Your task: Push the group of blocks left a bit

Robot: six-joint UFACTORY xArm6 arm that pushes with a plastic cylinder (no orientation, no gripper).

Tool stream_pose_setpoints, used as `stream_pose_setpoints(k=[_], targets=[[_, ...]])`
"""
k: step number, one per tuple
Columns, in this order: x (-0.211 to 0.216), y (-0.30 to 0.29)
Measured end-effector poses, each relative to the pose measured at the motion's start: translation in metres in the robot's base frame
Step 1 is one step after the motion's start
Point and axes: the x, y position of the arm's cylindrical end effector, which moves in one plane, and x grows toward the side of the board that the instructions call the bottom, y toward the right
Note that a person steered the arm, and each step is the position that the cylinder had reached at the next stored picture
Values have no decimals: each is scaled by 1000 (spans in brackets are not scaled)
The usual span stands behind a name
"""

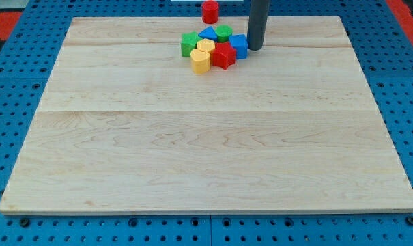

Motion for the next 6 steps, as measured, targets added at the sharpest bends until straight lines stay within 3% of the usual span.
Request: stream_pose_setpoints(k=[6], targets=[[2,-69]])
